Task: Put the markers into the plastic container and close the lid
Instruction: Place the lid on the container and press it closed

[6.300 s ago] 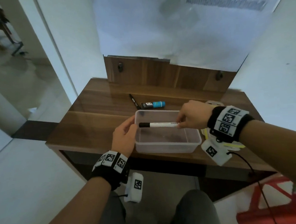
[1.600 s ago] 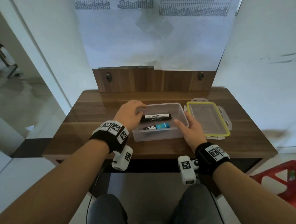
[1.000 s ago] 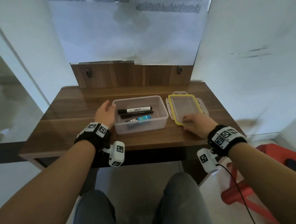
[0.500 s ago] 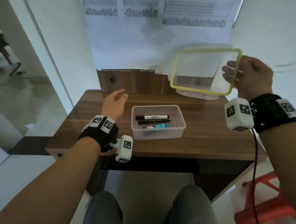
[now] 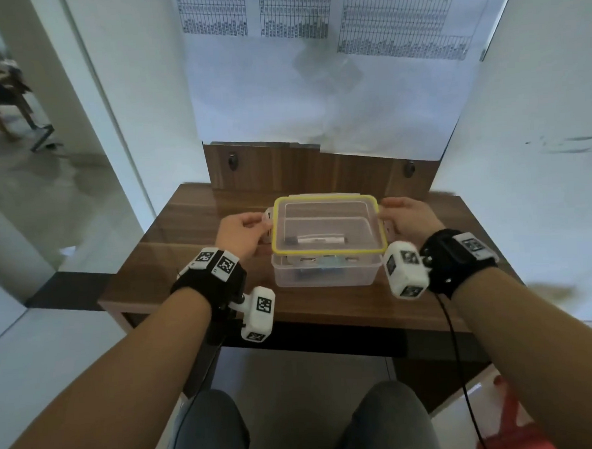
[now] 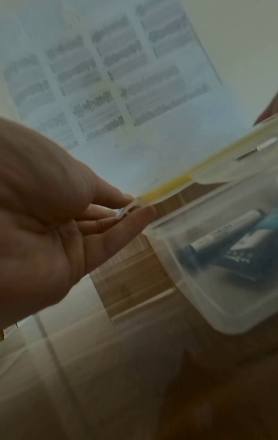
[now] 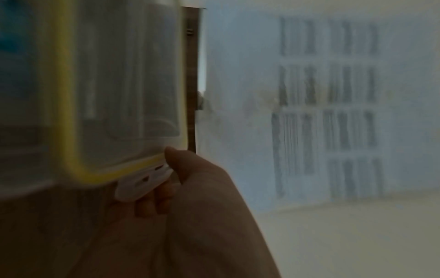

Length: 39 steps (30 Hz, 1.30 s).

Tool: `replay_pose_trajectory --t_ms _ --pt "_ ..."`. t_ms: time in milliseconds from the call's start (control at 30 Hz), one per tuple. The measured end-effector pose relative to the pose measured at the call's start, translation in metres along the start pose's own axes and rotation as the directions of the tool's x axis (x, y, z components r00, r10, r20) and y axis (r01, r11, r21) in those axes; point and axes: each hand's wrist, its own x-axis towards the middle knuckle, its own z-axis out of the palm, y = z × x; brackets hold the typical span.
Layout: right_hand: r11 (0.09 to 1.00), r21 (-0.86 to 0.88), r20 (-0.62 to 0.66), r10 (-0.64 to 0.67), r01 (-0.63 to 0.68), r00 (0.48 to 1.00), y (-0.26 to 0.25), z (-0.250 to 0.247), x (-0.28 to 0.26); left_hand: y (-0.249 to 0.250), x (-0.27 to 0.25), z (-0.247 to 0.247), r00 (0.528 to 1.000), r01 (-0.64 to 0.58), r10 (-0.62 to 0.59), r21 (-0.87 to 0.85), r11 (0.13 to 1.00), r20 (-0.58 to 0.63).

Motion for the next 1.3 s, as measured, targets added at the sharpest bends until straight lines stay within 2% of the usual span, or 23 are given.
replay_pose_trajectory --t_ms 100,167,233,367,500,666,733,1000,1300 --pt "0.951 -0.286 -0.032 -0.134 0.12 0.99 0.008 0.007 -0.001 -0.01 0.004 0.004 0.999 -0.004 0.005 0.023 1.0 -0.036" --pt "0.934 -0.335 -0.014 -0.137 0.124 0.991 0.012 0.009 0.001 -0.013 0.005 0.006 0.996 0.01 -0.007 0.036 0.999 -0.084" --pt "0.942 -0.318 0.011 -0.111 0.109 0.994 0.018 0.009 0.001 -0.015 0.002 0.005 0.996 -0.002 0.007 0.056 0.998 -0.093" --pt "0.946 -0.311 0.004 -0.099 0.096 0.995 0.027 0.006 0.002 -0.02 -0.005 0.006 0.999 -0.011 0.014 0.085 0.996 -0.033" --pt "0.95 -0.293 -0.011 -0.115 0.107 0.993 0.028 0.009 -0.004 -0.022 -0.007 0.008 0.997 -0.053 0.059 0.105 0.993 -0.052" --pt "0.95 -0.276 -0.003 -0.15 0.143 0.989 0.031 0.019 -0.01 -0.029 -0.008 0.007 0.992 -0.019 0.018 -0.009 1.0 -0.127" --pt "0.946 -0.278 0.001 -0.171 0.164 0.985 0.035 0.02 -0.009 -0.032 -0.008 0.007 0.993 -0.006 0.002 -0.033 0.999 -0.115" --pt "0.975 -0.173 -0.112 -0.163 0.142 0.98 0.047 0.018 -0.004 -0.035 -0.011 0.006 0.996 -0.06 0.06 0.0 0.998 -0.06" --pt "0.962 -0.196 -0.106 -0.211 0.188 0.972 0.05 0.016 -0.007 -0.036 -0.013 0.009 0.997 0.058 -0.068 -0.19 0.98 -0.048"
